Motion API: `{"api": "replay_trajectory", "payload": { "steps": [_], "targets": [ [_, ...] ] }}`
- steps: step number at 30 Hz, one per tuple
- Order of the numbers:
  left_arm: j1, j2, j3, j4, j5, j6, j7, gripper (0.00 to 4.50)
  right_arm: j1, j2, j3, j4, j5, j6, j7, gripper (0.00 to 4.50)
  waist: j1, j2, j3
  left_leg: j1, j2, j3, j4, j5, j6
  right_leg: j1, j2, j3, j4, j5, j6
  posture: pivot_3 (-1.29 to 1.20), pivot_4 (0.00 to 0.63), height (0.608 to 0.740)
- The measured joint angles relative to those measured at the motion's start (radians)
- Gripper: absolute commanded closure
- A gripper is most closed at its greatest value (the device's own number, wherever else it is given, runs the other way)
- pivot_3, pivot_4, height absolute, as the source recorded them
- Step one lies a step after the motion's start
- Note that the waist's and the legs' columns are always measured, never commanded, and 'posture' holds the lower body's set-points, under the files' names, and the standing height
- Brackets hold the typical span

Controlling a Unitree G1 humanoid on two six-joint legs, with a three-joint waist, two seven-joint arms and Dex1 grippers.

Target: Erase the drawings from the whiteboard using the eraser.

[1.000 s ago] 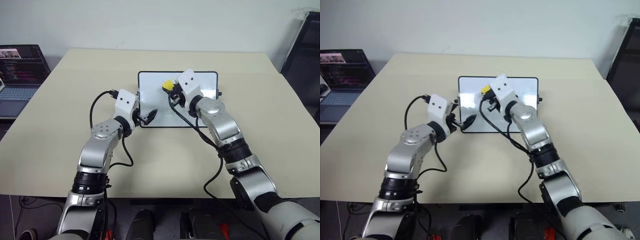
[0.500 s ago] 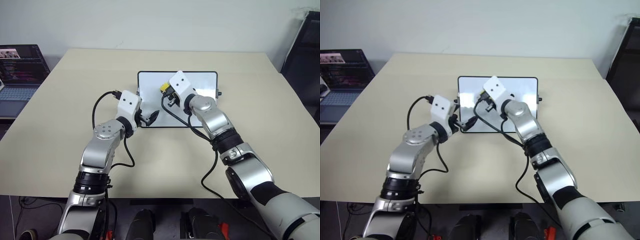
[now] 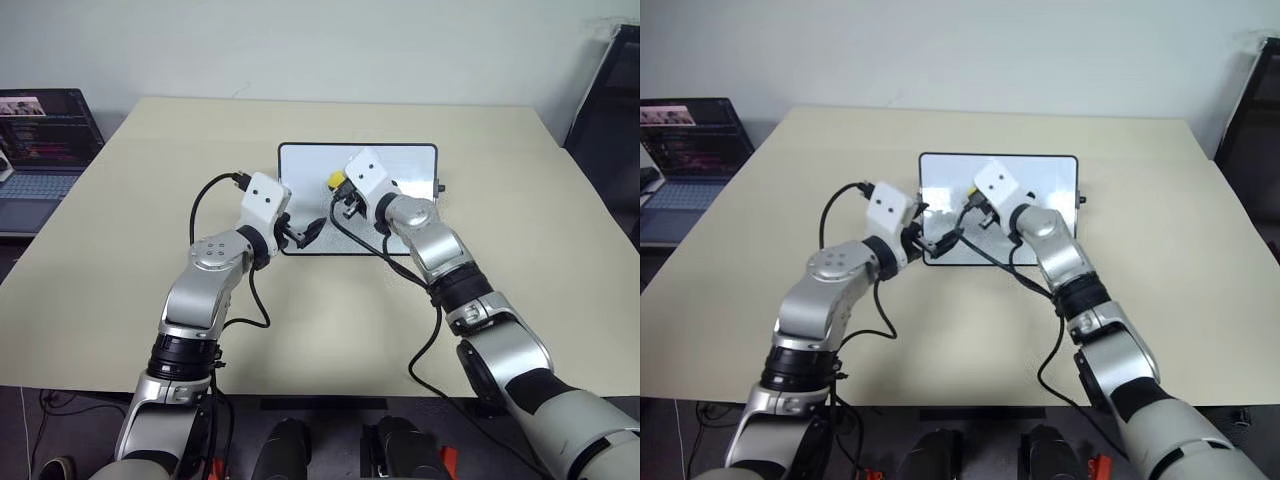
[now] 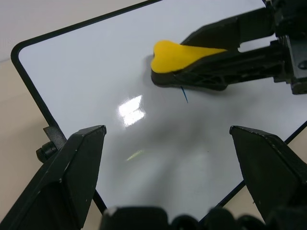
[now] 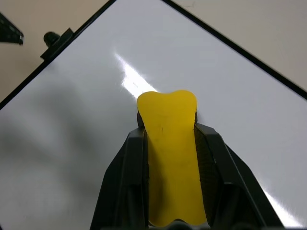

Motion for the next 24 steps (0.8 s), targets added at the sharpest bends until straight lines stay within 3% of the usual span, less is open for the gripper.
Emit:
{"api": "replay_trajectory", "payload": {
  "steps": [13, 24],
  "targets": [
    [0.022, 0.036, -0.017, 0.0, 0.007, 0.004, -0.011, 0.0, 0.195, -0.099, 0.074, -0.252, -0.025, 0.128, 0.11, 3.51, -0.002, 0.0, 0.0, 0.006, 0.001, 0.001, 0.007, 0.001, 0.0, 0.004, 0.002, 0.001, 0.008, 0.0, 0.0, 0.0, 0.15, 0.74],
    [0.032, 0.041, -0.025, 0.0, 0.007, 0.014, -0.002, 0.0, -0.011, -0.033, 0.075, -0.02, -0.048, 0.03, 0.05, 3.51, -0.016, 0.0, 0.0, 0.005, 0.001, 0.002, 0.004, 0.001, 0.001, 0.002, 0.002, 0.003, 0.008, 0.0, 0.0, 0.0, 0.15, 0.74]
  ]
}}
